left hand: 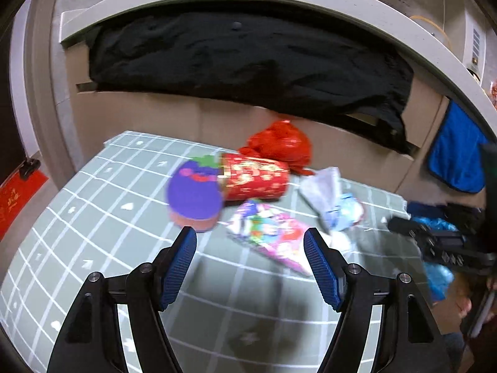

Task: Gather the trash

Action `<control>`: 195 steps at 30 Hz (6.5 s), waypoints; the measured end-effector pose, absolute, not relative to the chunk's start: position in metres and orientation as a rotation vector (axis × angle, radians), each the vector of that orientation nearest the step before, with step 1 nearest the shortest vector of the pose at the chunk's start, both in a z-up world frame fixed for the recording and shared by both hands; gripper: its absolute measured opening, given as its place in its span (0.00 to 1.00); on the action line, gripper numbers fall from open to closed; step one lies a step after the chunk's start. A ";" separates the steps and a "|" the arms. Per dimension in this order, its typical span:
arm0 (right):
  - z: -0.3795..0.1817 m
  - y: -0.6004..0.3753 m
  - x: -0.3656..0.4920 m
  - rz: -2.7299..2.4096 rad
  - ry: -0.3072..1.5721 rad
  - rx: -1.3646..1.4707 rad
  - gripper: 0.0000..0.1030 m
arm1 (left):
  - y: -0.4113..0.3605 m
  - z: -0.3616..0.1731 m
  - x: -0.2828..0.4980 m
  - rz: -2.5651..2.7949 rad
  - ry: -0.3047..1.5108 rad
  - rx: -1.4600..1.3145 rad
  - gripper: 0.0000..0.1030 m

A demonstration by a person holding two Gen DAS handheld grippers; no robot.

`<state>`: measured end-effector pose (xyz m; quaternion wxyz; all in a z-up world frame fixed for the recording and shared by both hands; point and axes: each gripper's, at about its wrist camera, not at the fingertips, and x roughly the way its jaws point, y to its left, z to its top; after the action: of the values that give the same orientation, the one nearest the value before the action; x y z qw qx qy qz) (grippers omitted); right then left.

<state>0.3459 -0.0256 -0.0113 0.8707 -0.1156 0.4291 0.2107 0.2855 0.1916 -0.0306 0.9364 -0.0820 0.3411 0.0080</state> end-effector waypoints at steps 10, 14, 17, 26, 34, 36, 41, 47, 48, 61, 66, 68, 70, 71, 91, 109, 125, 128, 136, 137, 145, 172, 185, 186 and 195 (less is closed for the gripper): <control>-0.003 0.093 0.431 0.499 0.805 -0.243 0.50 | 0.255 -0.044 0.262 0.088 0.703 -0.273 0.69; -0.020 0.119 0.461 0.379 0.794 -0.249 0.50 | 0.271 -0.046 0.254 0.103 0.693 -0.286 0.69; -0.044 0.126 0.475 0.338 0.861 -0.286 0.54 | 0.277 -0.047 0.252 0.114 0.695 -0.289 0.69; -0.007 0.086 0.434 0.380 0.792 -0.304 0.37 | 0.260 -0.055 0.260 0.062 0.730 -0.325 0.68; 0.031 -0.002 0.359 0.363 0.753 -0.245 0.37 | 0.220 -0.039 0.293 -0.089 0.696 -0.340 0.68; 0.028 -0.023 0.344 0.353 0.764 -0.238 0.37 | 0.215 -0.037 0.307 -0.127 0.677 -0.349 0.68; 0.008 -0.069 0.313 0.308 0.802 -0.267 0.38 | 0.216 -0.039 0.360 -0.118 0.677 -0.358 0.65; -0.013 -0.107 0.287 0.318 0.871 -0.159 0.38 | 0.221 -0.055 0.399 -0.090 0.746 -0.428 0.62; -0.015 -0.110 0.284 0.319 0.875 -0.149 0.38 | 0.222 -0.058 0.400 -0.096 0.755 -0.450 0.62; -0.013 -0.111 0.267 0.372 0.868 -0.122 0.39 | 0.178 -0.033 0.401 -0.252 0.733 -0.454 0.55; -0.015 -0.108 0.264 0.374 0.877 -0.136 0.39 | 0.173 -0.052 0.425 -0.175 0.800 -0.447 0.25; -0.017 -0.108 0.264 0.373 0.883 -0.143 0.39 | 0.175 -0.058 0.428 -0.125 0.809 -0.450 0.13; -0.017 -0.106 0.262 0.374 0.886 -0.156 0.39 | 0.176 -0.056 0.424 -0.088 0.790 -0.437 0.07; -0.017 -0.106 0.262 0.374 0.884 -0.163 0.39 | 0.175 -0.054 0.420 -0.074 0.780 -0.415 0.06; -0.003 -0.092 0.255 0.390 0.878 -0.125 0.38 | 0.142 -0.002 0.272 -0.143 0.683 -0.255 0.05; -0.022 -0.091 0.250 0.382 0.888 -0.139 0.43 | 0.175 -0.047 0.281 -0.060 0.733 -0.435 0.42; -0.042 -0.077 0.254 0.416 0.891 -0.183 0.62 | 0.305 -0.089 0.386 0.100 0.819 -0.579 0.45; -0.043 -0.077 0.256 0.423 0.892 -0.178 0.62 | 0.309 -0.099 0.384 0.003 0.837 -0.697 0.45; -0.046 -0.077 0.256 0.438 0.908 -0.146 0.62 | 0.269 -0.069 0.379 -0.146 0.804 -0.694 0.45; -0.046 -0.077 0.255 0.439 0.908 -0.144 0.62 | 0.264 -0.063 0.380 -0.158 0.796 -0.691 0.45; -0.047 -0.082 0.255 0.444 0.918 -0.113 0.63 | 0.203 -0.036 0.387 -0.265 0.795 -0.477 0.46; -0.016 -0.074 0.266 0.460 0.878 -0.080 0.49 | 0.150 -0.017 0.337 -0.060 0.719 -0.154 0.04; -0.010 -0.098 0.262 0.442 0.917 -0.042 0.49 | 0.130 -0.024 0.287 -0.076 0.730 -0.097 0.04; -0.009 -0.098 0.261 0.439 0.913 -0.047 0.49 | 0.129 -0.025 0.286 -0.072 0.731 -0.094 0.04; 0.021 -0.111 0.263 0.389 0.810 -0.074 0.49 | 0.108 0.001 0.265 -0.075 0.655 -0.103 0.04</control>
<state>0.2627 -0.1110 0.0210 0.9000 -0.0358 0.3915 0.1880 0.2653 0.1079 0.0015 0.9449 -0.0507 0.3215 -0.0367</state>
